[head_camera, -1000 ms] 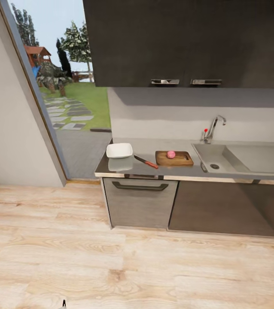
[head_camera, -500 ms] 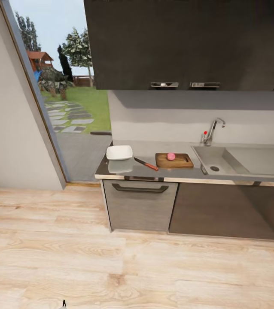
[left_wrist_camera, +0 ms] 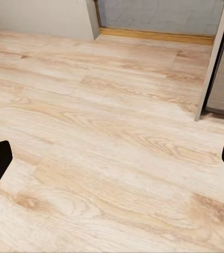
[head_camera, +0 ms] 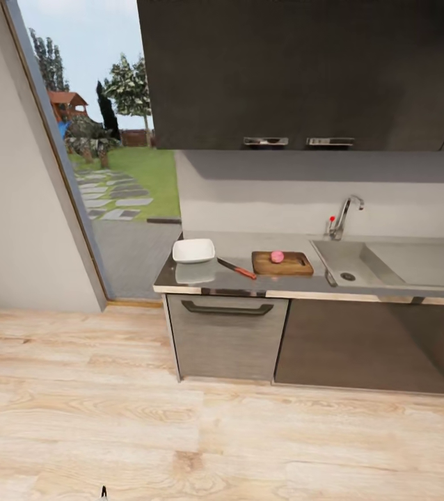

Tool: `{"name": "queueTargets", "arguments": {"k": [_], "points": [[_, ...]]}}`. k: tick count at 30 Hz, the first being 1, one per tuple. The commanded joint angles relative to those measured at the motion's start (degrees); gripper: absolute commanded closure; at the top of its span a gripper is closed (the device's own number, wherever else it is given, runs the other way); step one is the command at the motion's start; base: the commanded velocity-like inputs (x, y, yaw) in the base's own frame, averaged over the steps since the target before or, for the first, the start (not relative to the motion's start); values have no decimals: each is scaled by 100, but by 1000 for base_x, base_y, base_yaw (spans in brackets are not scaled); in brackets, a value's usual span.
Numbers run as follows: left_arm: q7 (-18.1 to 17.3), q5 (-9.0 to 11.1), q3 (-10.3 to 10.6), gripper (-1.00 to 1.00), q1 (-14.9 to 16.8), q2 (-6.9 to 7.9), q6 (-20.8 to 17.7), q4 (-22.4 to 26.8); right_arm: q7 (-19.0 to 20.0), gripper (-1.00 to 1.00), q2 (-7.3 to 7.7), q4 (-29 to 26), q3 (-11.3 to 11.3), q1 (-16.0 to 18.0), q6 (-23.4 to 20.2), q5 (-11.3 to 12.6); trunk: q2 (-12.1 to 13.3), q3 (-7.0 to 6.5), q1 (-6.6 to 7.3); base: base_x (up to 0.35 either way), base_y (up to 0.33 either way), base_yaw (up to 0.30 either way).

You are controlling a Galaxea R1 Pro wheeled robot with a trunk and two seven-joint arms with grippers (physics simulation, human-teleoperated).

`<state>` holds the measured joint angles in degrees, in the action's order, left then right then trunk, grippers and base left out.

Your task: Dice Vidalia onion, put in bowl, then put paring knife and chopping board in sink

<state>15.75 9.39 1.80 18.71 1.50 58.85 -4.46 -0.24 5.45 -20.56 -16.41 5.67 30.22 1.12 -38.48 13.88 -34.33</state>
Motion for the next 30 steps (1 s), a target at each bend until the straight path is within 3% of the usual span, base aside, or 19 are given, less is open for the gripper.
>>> {"name": "queueTargets", "arguments": {"k": [1,30], "points": [[-20,45,22,-100,10,-1,30,-20,-2,-100,0,6,-2,4,19,11,-49,17,-24,0,0,0],[-19,45,18,-100,10,-1,26,-21,-2,-100,0,7,3,4,19,11,-1212,274,-661,0,0,0]]}}
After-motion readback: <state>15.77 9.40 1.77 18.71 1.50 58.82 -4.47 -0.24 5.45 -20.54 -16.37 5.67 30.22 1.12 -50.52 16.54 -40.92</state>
